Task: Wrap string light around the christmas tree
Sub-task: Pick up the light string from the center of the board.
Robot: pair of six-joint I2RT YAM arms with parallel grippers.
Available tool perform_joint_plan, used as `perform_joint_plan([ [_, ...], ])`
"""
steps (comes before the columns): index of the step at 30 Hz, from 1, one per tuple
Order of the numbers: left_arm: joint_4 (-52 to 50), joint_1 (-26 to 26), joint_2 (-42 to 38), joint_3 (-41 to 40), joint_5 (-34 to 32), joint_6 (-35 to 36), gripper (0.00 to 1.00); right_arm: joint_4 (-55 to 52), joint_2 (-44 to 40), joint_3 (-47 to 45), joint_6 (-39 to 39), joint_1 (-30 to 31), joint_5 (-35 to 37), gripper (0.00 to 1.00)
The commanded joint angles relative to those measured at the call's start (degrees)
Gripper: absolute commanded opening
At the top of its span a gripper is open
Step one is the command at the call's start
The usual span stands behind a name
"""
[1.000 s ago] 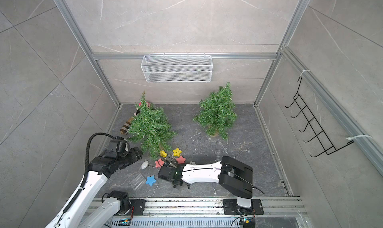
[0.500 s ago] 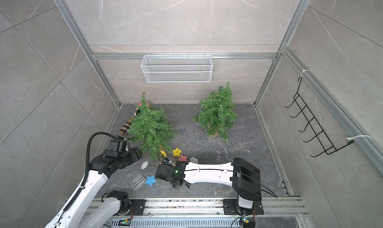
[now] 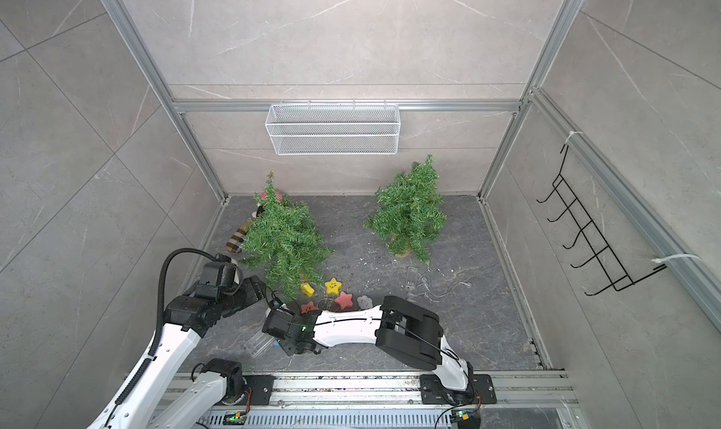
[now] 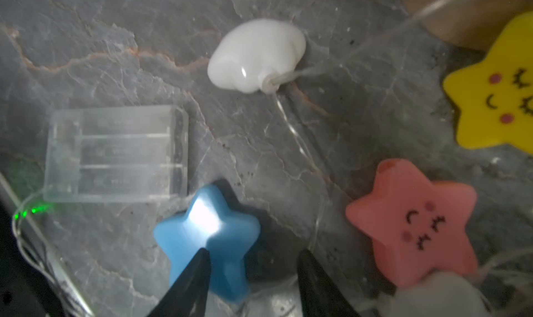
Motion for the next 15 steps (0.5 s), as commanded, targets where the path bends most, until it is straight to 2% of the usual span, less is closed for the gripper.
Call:
perform_joint_plan([
  [1,-0.53,0.3,-0.36,2.21,-0.45,1.43,0.73,3.84,0.49,2.23,0.25,-1.11,3.83,0.53],
  [7,0.2,0.22,0.14,2.1,0.04,1.63,0.73,0.7,4.04,6.25,-0.01,-3.02,3.23,0.54],
  [15,-0.68,0.39,-0.1,2.92,-0.09,2.43,0.71,1.62,7.57,7.64,-1.34,-3.82,2.05,0.53],
])
